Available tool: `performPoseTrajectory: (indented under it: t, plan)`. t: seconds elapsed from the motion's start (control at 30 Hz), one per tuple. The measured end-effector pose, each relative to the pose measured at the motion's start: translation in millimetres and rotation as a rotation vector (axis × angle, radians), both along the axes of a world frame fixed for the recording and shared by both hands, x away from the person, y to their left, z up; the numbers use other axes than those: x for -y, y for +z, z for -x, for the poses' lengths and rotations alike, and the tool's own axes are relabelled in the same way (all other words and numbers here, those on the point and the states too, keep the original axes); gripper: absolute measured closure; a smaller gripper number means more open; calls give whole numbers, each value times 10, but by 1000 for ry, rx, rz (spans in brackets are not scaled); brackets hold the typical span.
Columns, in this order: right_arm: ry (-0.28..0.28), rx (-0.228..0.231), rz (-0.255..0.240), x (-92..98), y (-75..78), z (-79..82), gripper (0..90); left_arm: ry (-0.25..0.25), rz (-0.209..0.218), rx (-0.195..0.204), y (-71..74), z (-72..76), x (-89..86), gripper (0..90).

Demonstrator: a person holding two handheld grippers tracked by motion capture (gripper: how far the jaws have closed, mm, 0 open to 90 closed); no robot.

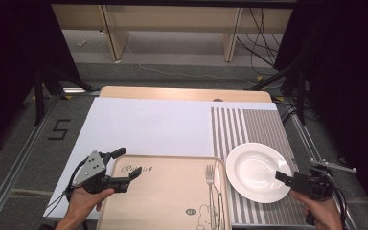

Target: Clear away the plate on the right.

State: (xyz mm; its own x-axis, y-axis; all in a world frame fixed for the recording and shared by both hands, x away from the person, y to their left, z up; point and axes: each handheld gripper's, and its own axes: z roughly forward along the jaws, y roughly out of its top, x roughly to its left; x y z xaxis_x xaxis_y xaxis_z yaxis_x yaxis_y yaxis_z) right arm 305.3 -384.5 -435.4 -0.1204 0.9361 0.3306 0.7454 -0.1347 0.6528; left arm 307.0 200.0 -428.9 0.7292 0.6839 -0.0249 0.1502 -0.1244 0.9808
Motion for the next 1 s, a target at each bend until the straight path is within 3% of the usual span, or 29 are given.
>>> performPoseTrajectory:
  t: [0.1, 0.13, 0.17, 0.2, 0.27, 0.33, 0.4, 0.43, 0.5, 0.57, 0.63, 0.7, 0.77, 0.8, 0.87, 0.9, 0.97, 1.0]
  plan:
    - [-8, -38, -1, 48, -31, -4, 193, 0, -3, 0, -2, -1, 1, 162]
    - [-36, -52, -27, 29, -42, -5, 193, 0, -3, 0, -2, -1, 1, 162]
    - [-9, -28, -14, 54, -73, -24, 194, 0, -2, -1, -2, -1, 0, 162]
    - [-18, -61, -30, 48, -58, -15, 194, 0, -1, -1, -2, -1, 0, 162]
    - [-20, -52, -28, 61, -87, -29, 194, -1, -1, -1, -2, -1, 0, 162]
    - [-29, -81, -51, 66, -83, -20, 194, -2, -2, -1, -1, 0, 1, 162]
    - [-5, -61, -37, 93, -125, -40, 194, -4, -3, -1, -2, -1, 2, 162]
    - [-30, -99, -72, 66, -117, -36, 194, -4, -3, -2, -2, 0, 3, 162]
    - [-34, -128, -74, 63, -126, -39, 195, -4, -3, -2, -2, -2, 2, 162]
    - [-17, -130, -105, 67, -153, -50, 198, -5, -4, -2, -2, -2, 2, 162]
    - [-5, -132, -94, 83, -177, -59, 204, -6, -5, -2, -2, -2, 4, 162]
    - [-11, -166, -115, 86, -166, -54, 206, -7, -5, -2, -3, -2, 5, 162]
    - [-8, -159, -118, 88, -202, -68, 213, -8, -5, -2, -3, -4, 4, 162]
    - [4, -142, -84, 111, -215, -78, 215, -8, -5, -2, -3, -4, 4, 162]
    - [13, -170, -115, 108, -203, -72, 223, -7, -5, -2, -3, -4, 4, 162]
    - [22, -146, -117, 111, -237, -89, 228, -7, -5, -1, -3, -4, 4, 162]
    - [11, -149, -133, 102, -242, -87, 236, -8, -6, -1, -4, -3, 5, 162]
    - [-7, -178, -144, 96, -223, -82, 240, -8, -5, -1, -4, -3, 5, 163]
